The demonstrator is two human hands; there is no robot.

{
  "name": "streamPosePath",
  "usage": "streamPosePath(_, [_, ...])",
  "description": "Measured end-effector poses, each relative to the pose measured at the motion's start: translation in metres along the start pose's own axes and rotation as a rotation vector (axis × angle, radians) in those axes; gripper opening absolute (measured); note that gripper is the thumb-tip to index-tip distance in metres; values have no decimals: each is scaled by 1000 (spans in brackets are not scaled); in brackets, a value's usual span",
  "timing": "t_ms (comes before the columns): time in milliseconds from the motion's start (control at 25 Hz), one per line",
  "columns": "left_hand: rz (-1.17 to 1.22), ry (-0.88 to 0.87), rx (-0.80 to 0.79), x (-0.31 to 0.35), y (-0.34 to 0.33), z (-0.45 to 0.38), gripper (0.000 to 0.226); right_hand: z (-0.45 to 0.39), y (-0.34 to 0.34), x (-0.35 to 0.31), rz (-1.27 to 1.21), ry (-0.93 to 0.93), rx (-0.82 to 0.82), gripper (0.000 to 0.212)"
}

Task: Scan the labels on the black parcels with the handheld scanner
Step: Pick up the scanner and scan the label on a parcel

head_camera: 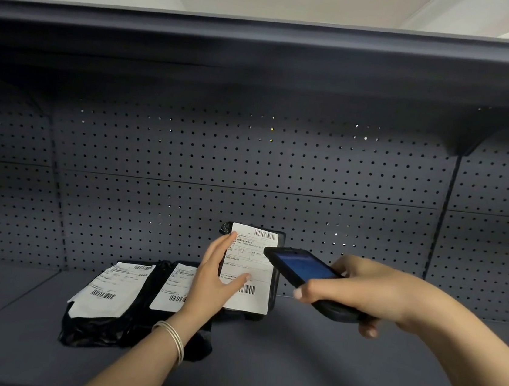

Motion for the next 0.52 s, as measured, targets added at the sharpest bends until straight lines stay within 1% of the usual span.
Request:
streamPosePath(200, [-8,5,-4,1,-1,2,78,3,1,-2,14,-9,-27,45])
streamPosePath(520, [-15,21,-7,0,-3,3,78,9,2,-4,51,-19,-41,45])
Point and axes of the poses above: each hand's wrist, its own z-axis away from the middle knuckle, its own y-axis out of the back of the hand, x = y × z, the point moved 6 cm from there along -z, towards the middle knuckle, and after that the axes turned 15 degrees about y, right-handed, at the moved point
